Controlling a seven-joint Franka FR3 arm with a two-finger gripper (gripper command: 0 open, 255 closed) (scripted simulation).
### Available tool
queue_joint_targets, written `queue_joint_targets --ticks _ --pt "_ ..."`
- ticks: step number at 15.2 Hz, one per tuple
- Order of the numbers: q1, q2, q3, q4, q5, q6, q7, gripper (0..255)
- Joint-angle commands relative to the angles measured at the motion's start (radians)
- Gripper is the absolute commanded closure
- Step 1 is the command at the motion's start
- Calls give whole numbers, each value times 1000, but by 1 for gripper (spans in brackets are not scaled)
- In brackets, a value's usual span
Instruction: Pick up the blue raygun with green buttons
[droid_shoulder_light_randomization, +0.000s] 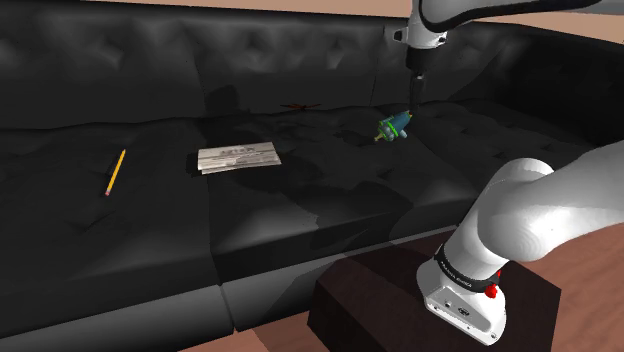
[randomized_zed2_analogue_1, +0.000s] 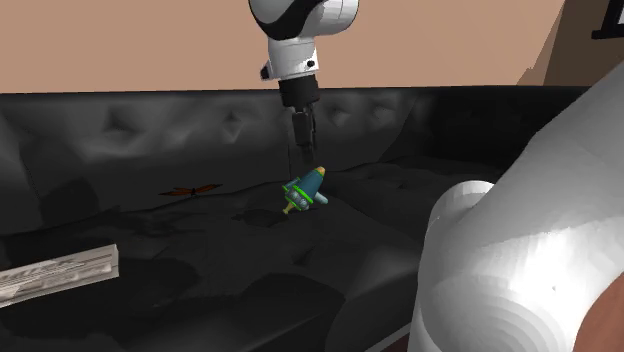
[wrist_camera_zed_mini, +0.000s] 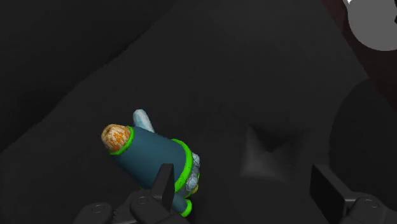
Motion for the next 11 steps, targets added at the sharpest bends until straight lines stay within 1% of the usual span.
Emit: queue_joint_targets --ticks 1,4,7,8,11 --pt "18 65 -49 22 -31 33 -115 0" --pt "44 173 -121 65 -65 89 -278 0" --pt "69 293 -186 116 -79 151 -442 0" --pt "73 314 -194 125 -79 162 -469 0" --pt "71 329 -202 97 -80 204 -463 0"
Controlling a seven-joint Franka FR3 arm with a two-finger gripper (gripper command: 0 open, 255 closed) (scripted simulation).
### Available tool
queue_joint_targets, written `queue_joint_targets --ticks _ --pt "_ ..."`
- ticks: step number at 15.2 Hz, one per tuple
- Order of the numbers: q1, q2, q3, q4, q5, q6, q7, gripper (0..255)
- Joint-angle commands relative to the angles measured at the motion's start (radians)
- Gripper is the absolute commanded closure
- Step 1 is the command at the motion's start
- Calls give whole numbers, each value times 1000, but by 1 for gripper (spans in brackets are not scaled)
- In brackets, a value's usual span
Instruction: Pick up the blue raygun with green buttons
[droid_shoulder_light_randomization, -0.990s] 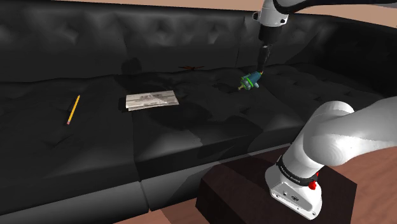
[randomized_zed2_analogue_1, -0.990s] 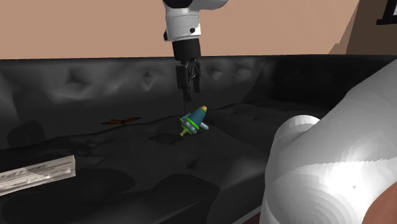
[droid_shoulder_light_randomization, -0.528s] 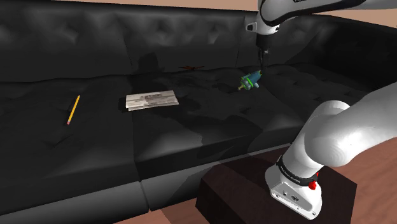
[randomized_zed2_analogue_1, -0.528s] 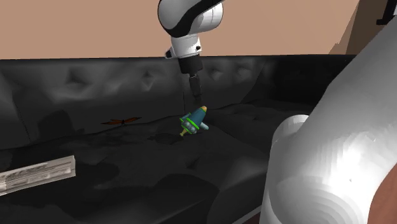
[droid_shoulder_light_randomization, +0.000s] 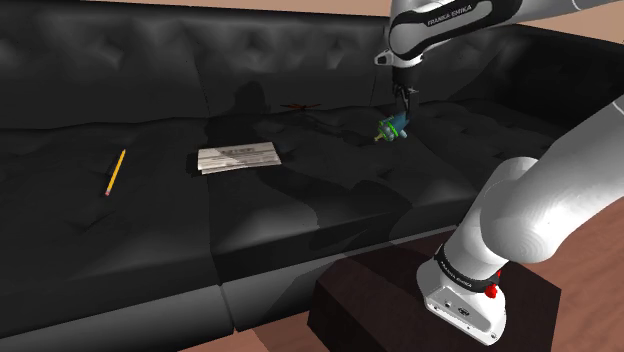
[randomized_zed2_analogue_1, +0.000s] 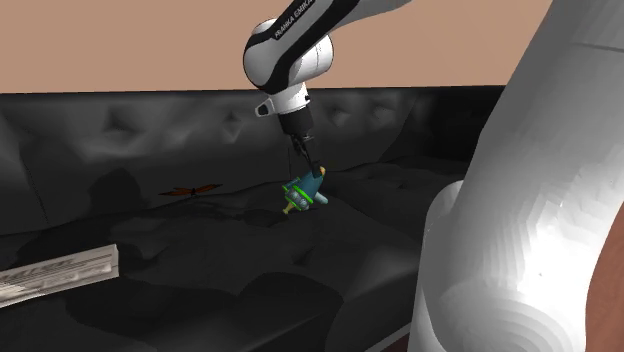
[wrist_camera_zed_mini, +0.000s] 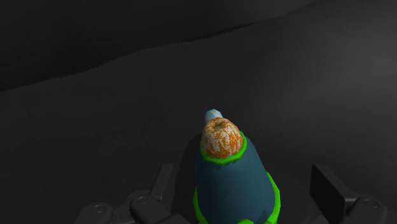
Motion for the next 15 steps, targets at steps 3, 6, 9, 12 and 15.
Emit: queue_joint_targets --ticks 3,6,9,12,15 --pt "-1 25 -14 -32 -2 57 0 0" --pt "-1 36 -18 -45 -2 80 2 0" --pt "-1 35 -18 -48 -3 81 3 255" --pt "-1 33 -17 -48 -3 79 4 255" --pt "-1 33 -17 -47 -3 78 4 255"
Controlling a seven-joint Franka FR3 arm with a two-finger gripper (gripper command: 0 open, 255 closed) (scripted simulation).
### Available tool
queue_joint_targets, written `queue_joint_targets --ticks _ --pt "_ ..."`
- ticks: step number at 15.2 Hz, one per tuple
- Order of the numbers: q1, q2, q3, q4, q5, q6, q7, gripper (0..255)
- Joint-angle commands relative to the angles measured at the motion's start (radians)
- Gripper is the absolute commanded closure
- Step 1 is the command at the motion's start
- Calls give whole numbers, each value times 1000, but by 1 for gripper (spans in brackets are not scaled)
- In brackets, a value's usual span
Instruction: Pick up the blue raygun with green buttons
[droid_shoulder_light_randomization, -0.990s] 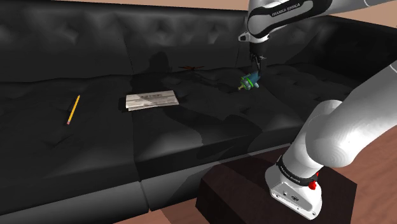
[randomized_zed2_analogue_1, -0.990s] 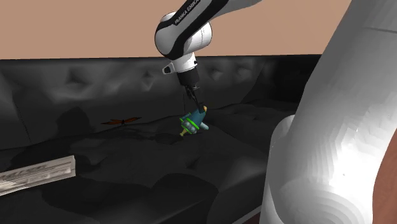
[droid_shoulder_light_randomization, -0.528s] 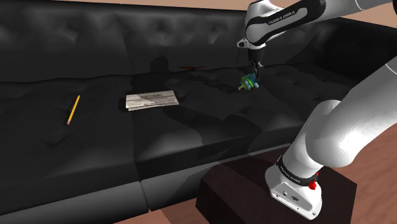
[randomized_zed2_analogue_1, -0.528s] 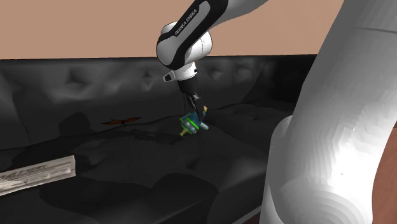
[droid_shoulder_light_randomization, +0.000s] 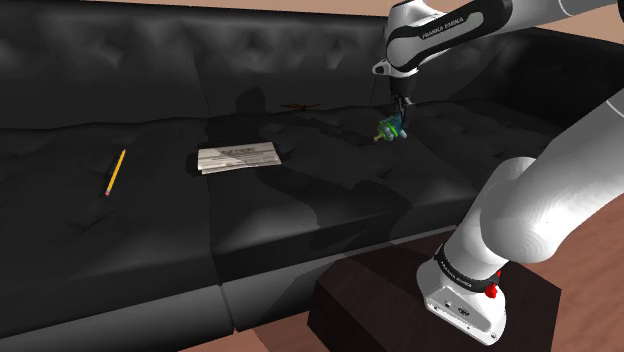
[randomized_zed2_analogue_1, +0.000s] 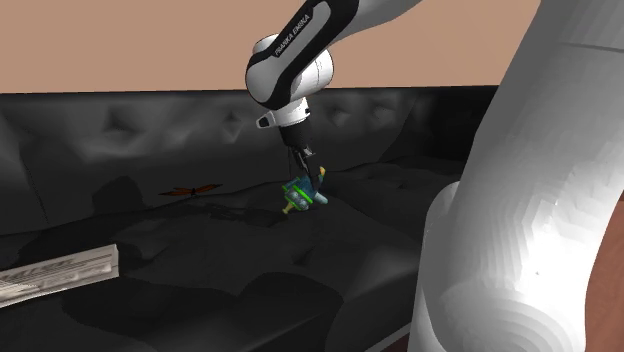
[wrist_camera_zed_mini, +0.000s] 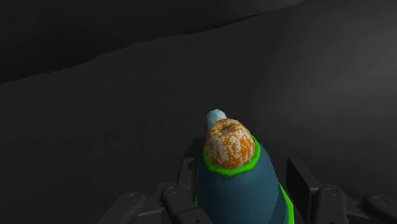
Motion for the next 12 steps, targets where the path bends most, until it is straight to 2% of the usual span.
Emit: queue_joint_targets --ticks 1,12 --pt "0 3 -1 0 1 1 -2 255" --pt "3 -54 30 102 6 -153 -24 255"
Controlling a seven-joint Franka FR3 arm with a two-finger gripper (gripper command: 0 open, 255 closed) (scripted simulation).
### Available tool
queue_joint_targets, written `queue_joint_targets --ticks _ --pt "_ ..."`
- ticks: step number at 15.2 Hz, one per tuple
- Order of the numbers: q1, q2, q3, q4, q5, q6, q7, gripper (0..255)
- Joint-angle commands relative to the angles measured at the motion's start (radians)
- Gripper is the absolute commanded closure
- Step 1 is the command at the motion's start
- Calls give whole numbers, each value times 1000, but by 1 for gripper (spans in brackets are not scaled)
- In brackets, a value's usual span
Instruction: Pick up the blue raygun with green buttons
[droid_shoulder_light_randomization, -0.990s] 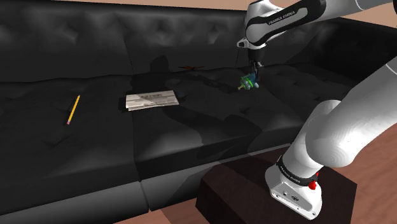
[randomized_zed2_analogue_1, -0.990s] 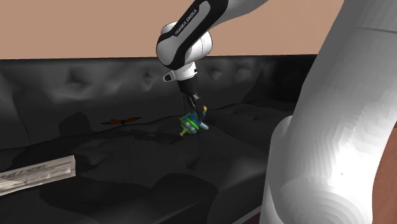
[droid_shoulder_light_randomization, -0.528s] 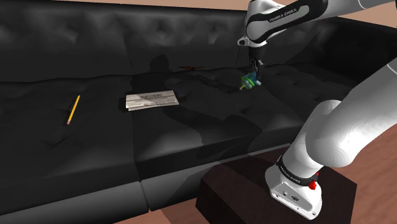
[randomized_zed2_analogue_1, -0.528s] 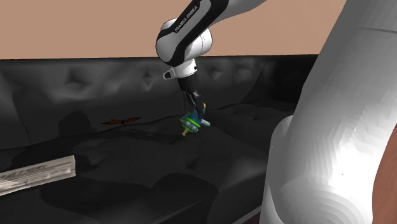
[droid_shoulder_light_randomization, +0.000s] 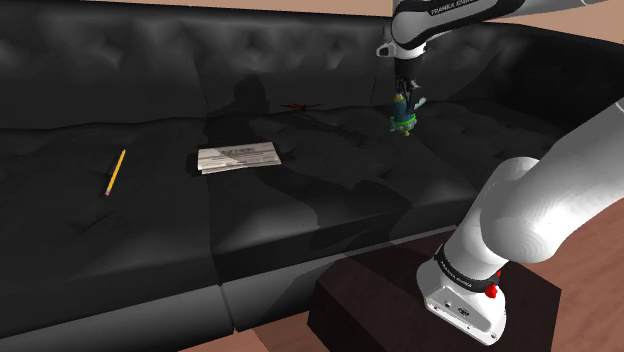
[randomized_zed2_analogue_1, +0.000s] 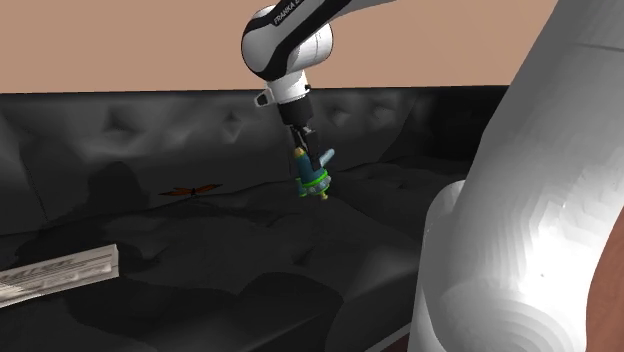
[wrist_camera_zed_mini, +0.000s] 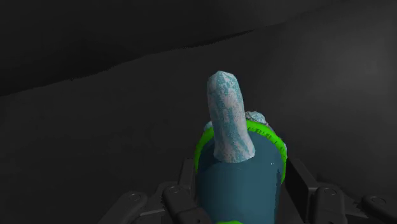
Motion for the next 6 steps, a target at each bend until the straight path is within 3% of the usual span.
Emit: queue_joint_targets --ticks 1,6 --pt "0 -8 4 21 1 -28 -7 255" --pt "1 -18 12 55 4 -70 -15 255"
